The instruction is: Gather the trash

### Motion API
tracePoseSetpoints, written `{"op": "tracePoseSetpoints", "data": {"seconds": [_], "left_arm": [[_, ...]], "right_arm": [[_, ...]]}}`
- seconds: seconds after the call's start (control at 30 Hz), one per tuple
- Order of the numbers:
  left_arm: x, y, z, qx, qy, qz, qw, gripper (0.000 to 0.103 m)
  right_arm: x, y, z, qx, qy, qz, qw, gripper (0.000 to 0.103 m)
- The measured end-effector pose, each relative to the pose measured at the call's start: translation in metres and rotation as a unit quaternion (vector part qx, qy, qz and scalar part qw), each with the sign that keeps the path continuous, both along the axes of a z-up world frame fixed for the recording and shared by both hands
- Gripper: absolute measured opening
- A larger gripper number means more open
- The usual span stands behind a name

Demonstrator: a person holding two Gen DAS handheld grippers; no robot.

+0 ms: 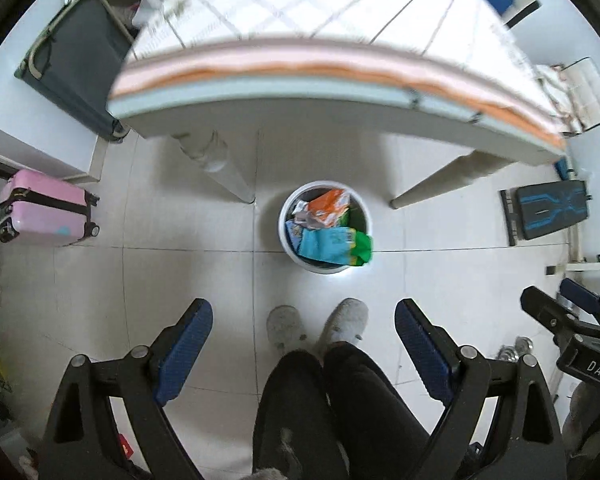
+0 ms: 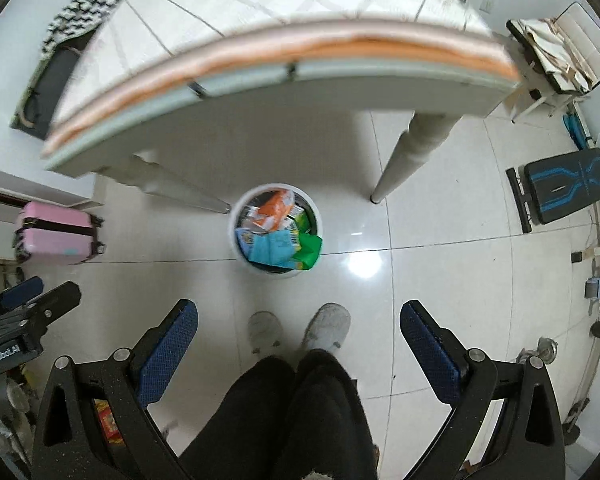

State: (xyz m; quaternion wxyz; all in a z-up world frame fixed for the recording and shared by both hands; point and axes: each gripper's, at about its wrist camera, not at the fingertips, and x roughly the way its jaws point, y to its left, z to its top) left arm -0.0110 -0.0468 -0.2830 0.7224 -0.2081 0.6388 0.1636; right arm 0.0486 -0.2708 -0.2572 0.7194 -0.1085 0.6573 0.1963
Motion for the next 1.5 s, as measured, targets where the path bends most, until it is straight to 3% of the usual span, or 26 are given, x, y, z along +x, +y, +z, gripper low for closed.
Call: {"op": "tracePoseSetpoints", "data": {"seconds": [0.17, 0.37, 0.67, 1.0, 1.17, 1.5], "left_arm": [[-0.011, -0.01, 0.062, -0.013, -0.031, -0.015, 0.9993, 0.093], [-0.027, -0.02, 0.117, -0.045, -0.071, -0.018, 0.9963, 0.093], [-0.045, -0.021, 0.181, -0.078, -0.132, -0.005, 0.9882, 0.093], [-0.057, -0.025, 0.221, -0.082, -0.171, -0.015, 0.9817, 0.093], [-0.059, -0.027, 0.226, -0.085, -0.176, -0.024, 0.9805, 0.098], [-0.061, -0.031, 0.233, -0.087, -0.186, -0.038, 0.978, 0.099]], "right_arm": [[-0.016, -0.013, 0.081, 0.026, -0.003, 0.006, 1.0, 0.102], [-0.035, -0.021, 0.153, 0.055, -0.009, 0.014, 0.998, 0.102], [-0.055, -0.031, 0.227, 0.118, 0.003, 0.026, 0.993, 0.102], [-0.071, -0.028, 0.265, 0.16, 0.024, 0.058, 0.985, 0.103], [-0.075, -0.03, 0.274, 0.164, 0.029, 0.065, 0.984, 0.103], [-0.077, -0.029, 0.276, 0.164, 0.028, 0.067, 0.984, 0.103]]}}
